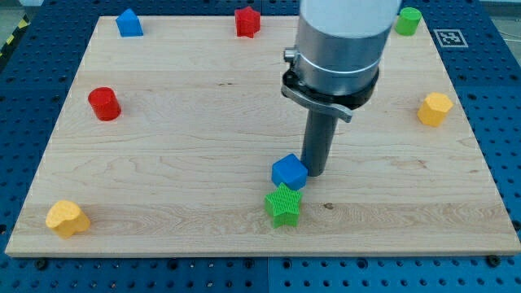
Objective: Place the arm below to the yellow hexagon
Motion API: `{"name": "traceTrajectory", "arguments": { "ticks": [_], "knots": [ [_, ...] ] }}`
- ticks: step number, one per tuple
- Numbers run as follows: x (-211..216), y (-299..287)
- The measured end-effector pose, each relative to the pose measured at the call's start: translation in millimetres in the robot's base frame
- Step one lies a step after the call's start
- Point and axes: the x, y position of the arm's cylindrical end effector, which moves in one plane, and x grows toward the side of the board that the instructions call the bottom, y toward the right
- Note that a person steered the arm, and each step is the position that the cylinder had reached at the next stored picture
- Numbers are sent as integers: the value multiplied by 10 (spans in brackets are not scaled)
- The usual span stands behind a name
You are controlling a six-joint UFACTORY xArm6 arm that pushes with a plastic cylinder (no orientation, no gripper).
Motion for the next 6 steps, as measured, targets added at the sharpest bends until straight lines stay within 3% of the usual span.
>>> {"name": "traceTrajectory", "arguments": {
  "ticks": [3,4,6],
  "knots": [
    [16,-30],
    [-152,314],
    [98,1006]
  ]
}}
